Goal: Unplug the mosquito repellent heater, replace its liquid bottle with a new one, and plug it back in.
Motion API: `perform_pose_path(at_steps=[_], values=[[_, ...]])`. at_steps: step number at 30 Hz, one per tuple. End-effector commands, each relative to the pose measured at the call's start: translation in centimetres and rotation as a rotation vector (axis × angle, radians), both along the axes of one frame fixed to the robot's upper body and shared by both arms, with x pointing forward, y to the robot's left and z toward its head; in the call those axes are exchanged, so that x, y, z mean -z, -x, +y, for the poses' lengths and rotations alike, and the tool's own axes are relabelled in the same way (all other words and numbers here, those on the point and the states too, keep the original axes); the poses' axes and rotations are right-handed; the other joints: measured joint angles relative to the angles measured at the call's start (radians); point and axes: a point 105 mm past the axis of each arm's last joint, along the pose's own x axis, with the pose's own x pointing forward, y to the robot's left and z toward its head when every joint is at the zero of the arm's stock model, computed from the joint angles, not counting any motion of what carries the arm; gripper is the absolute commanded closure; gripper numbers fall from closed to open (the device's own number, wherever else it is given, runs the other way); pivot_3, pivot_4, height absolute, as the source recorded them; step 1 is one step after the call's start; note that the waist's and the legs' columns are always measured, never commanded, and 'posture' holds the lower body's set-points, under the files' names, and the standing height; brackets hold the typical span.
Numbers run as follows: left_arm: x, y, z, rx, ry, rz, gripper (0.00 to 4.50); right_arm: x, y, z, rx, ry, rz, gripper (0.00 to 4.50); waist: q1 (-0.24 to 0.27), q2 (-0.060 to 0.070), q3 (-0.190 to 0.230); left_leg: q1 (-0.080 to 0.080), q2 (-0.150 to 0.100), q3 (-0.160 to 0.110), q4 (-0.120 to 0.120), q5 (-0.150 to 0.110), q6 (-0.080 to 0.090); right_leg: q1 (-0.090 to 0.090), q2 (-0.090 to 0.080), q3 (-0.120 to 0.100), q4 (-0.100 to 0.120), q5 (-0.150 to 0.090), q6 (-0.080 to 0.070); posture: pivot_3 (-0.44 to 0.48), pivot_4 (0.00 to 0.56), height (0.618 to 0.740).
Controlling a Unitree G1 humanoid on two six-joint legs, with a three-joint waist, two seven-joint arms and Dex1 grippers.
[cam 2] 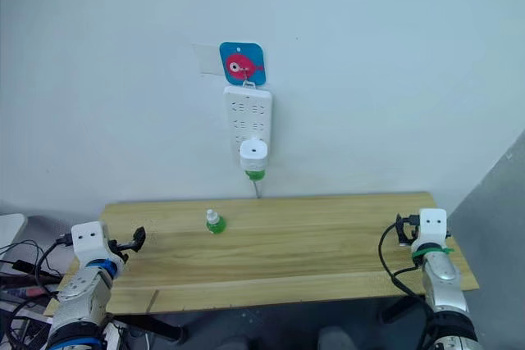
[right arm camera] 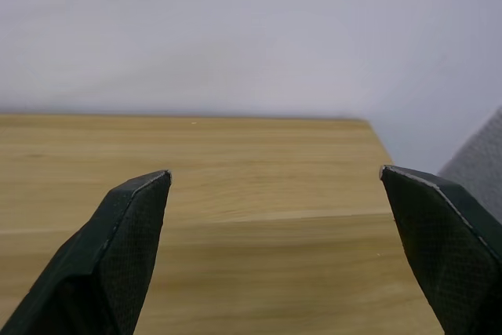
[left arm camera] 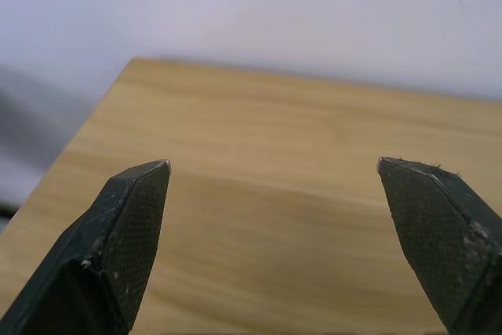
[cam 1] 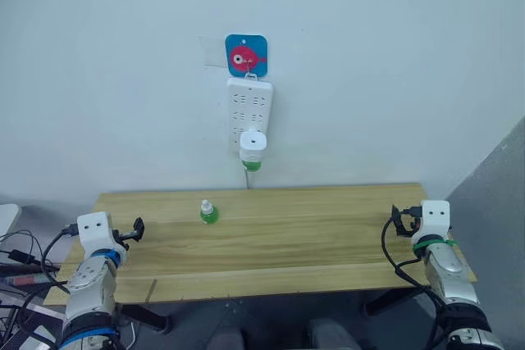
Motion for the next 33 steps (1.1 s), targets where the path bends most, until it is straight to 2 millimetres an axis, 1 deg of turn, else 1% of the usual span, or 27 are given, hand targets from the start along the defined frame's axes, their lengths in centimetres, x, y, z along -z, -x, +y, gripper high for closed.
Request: perform_pose_path(at_steps=[1, 2, 3, 6, 7, 9, 12, 14, 15, 17, 19, 22, 26, 33], values=[[-5.0, -1.1, -0.1, 0.105, -0.010, -0.158, 0.38, -4.8, -1.3, 2.6, -0.166, -0.009, -0.127, 0.00, -0.002, 0.002, 0.001, 0.000, 0.000, 0.000, 0.000, 0.000, 0.000, 0.000, 0.000, 0.000, 0.000, 0.000, 0.000, -0.026, 0.041, 0.740], [-5.7, -1.3, -0.4, 0.133, 0.004, -0.180, 0.56, -5.6, -1.5, 3.6, -0.218, -0.015, -0.143, 0.00, -0.003, 0.002, 0.001, 0.000, 0.001, 0.001, 0.000, 0.000, 0.000, -0.001, 0.000, 0.001, 0.000, 0.000, 0.000, -0.029, 0.046, 0.740], [-6.7, -1.7, -1.1, 0.187, -0.001, -0.190, 0.84, -6.7, -1.5, 5.2, -0.294, -0.048, -0.163, 0.00, -0.003, 0.002, 0.002, 0.000, 0.001, 0.001, 0.000, 0.000, 0.000, -0.001, 0.000, 0.001, 0.001, 0.000, 0.000, -0.028, 0.048, 0.740], [-8.7, -2.7, -2.8, 0.321, -0.004, -0.205, 1.84, -9.1, -1.2, 8.7, -0.446, -0.129, -0.197, 0.00, -0.001, 0.003, 0.002, 0.000, 0.001, 0.000, 0.000, 0.000, 0.000, -0.001, 0.000, 0.000, 0.001, -0.003, -0.004, -0.036, 0.049, 0.740], [-9.9, -3.3, -3.9, 0.401, -0.013, -0.223, 2.17, -10.5, -1.0, 10.3, -0.523, -0.127, -0.216, 0.00, -0.001, 0.003, 0.003, 0.000, 0.001, 0.000, 0.000, 0.000, 0.000, -0.001, 0.000, 0.000, 0.001, -0.003, -0.005, -0.041, 0.048, 0.740], [-11.5, -4.0, -5.5, 0.506, -0.026, -0.242, 2.17, -12.0, -0.5, 12.3, -0.616, -0.122, -0.231, 0.00, 0.003, 0.003, 0.003, -0.001, 0.001, -0.001, 0.000, 0.000, 0.000, -0.001, 0.000, -0.001, 0.001, -0.003, -0.004, -0.047, 0.047, 0.740], [-13.8, -5.4, -9.1, 0.687, -0.036, -0.260, 2.17, -14.5, 0.3, 15.4, -0.750, -0.170, -0.262, 0.00, 0.007, 0.003, 0.004, -0.002, 0.000, -0.001, 0.001, 0.000, 0.000, -0.001, 0.000, -0.001, 0.000, -0.003, -0.004, -0.058, 0.048, 0.740], [-14.6, -6.0, -10.8, 0.776, -0.045, -0.257, 2.17, -15.5, 0.8, 16.8, -0.812, -0.195, -0.268, 0.00, 0.006, 0.003, 0.004, -0.002, 0.000, -0.001, 0.001, 0.000, 0.000, -0.001, 0.000, -0.001, 0.000, -0.003, -0.004, -0.060, 0.046, 0.740], [-14.9, -6.1, -11.2, 0.799, -0.049, -0.255, 2.17, -15.7, 0.9, 17.2, -0.827, -0.202, -0.265, 0.00, 0.005, 0.003, 0.004, -0.002, 0.000, 0.000, 0.001, 0.000, 0.000, -0.001, 0.000, -0.001, 0.000, -0.002, -0.004, -0.063, 0.045, 0.740], [-16.0, -6.6, -13.3, 0.916, -0.076, -0.252, 2.17, -16.7, 1.8, 18.7, -0.903, -0.258, -0.259, 0.00, 0.002, 0.002, 0.004, -0.002, 0.000, 0.000, 0.001, 0.000, 0.000, -0.002, 0.000, -0.001, 0.000, -0.001, -0.001, -0.069, 0.043, 0.740], [-16.6, -7.0, -14.6, 0.993, -0.100, -0.245, 2.17, -17.1, 2.3, 19.4, -0.940, -0.302, -0.248, 0.00, -0.001, 0.002, 0.005, -0.002, 0.000, 0.000, 0.000, 0.000, 0.000, -0.002, 0.001, -0.001, 0.000, -0.001, -0.001, -0.077, 0.044, 0.740], [-17.4, -7.9, -15.6, 1.042, -0.113, -0.251, 2.17, -17.2, 2.3, 19.6, -0.940, -0.322, -0.242, 0.00, -0.003, 0.002, 0.005, -0.003, 0.001, -0.001, 0.000, 0.000, 0.000, -0.003, 0.002, -0.001, 0.000, -0.001, -0.001, -0.083, 0.042, 0.740], [-18.4, -9.3, -16.0, 1.077, -0.153, -0.258, 2.17, -17.5, 2.4, 19.6, -0.935, -0.335, -0.247, 0.00, -0.006, 0.002, 0.006, -0.003, 0.001, 0.000, 0.000, 0.000, 0.000, -0.003, 0.003, 0.000, 0.000, -0.001, -0.001, -0.096, 0.041, 0.740], [-18.9, -11.2, -16.6, 1.119, -0.215, -0.250, 2.17, -17.3, 2.5, 19.2, -0.916, -0.329, -0.245, 0.00, -0.015, 0.000, 0.007, -0.005, 0.001, -0.001, 0.001, 0.000, 0.000, -0.005, 0.003, -0.001, 0.000, -0.001, -0.001, -0.120, 0.039, 0.740]])
